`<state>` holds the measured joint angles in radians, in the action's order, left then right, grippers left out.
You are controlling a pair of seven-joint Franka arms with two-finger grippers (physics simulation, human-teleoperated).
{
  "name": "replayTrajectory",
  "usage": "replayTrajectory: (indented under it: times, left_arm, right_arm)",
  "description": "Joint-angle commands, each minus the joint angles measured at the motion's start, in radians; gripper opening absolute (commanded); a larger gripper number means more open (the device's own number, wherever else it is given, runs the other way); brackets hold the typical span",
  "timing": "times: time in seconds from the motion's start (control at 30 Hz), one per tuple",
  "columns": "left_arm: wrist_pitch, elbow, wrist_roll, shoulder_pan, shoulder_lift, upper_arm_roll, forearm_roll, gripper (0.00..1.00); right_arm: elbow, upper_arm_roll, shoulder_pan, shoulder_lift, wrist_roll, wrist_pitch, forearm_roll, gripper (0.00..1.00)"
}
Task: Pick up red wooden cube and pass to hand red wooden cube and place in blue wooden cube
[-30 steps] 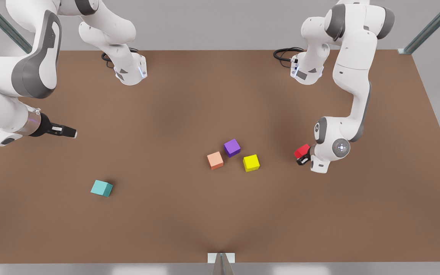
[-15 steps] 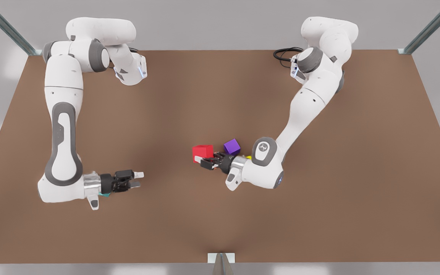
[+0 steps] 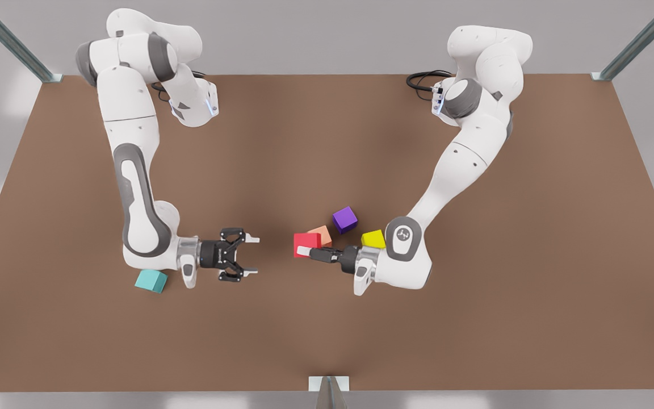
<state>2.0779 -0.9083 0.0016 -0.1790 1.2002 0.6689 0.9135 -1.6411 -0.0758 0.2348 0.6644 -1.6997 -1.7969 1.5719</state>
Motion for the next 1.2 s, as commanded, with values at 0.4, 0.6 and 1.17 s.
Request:
replayTrajectory:
  times: [0.4, 0.6, 1.17]
  left_arm:
    - [0.071, 0.0, 0.426, -0.016, 0.007, 0.006, 0.064, 0.49]
    - [0.074, 0.0, 0.425, -0.017, 0.006, 0.006, 0.068, 0.49]
    - [0.153, 0.0, 0.423, -0.062, 0.006, 0.006, 0.071, 0.49]
  right_arm:
    - [-0.039, 0.114, 0.004, -0.016, -0.796, -0.05, 0.185, 0.99]
    - [-0.049, 0.139, 0.003, -0.012, -0.796, -0.048, 0.194, 0.99]
    - [-0.035, 0.168, 0.018, 0.037, -0.793, -0.062, 0.229, 0.99]
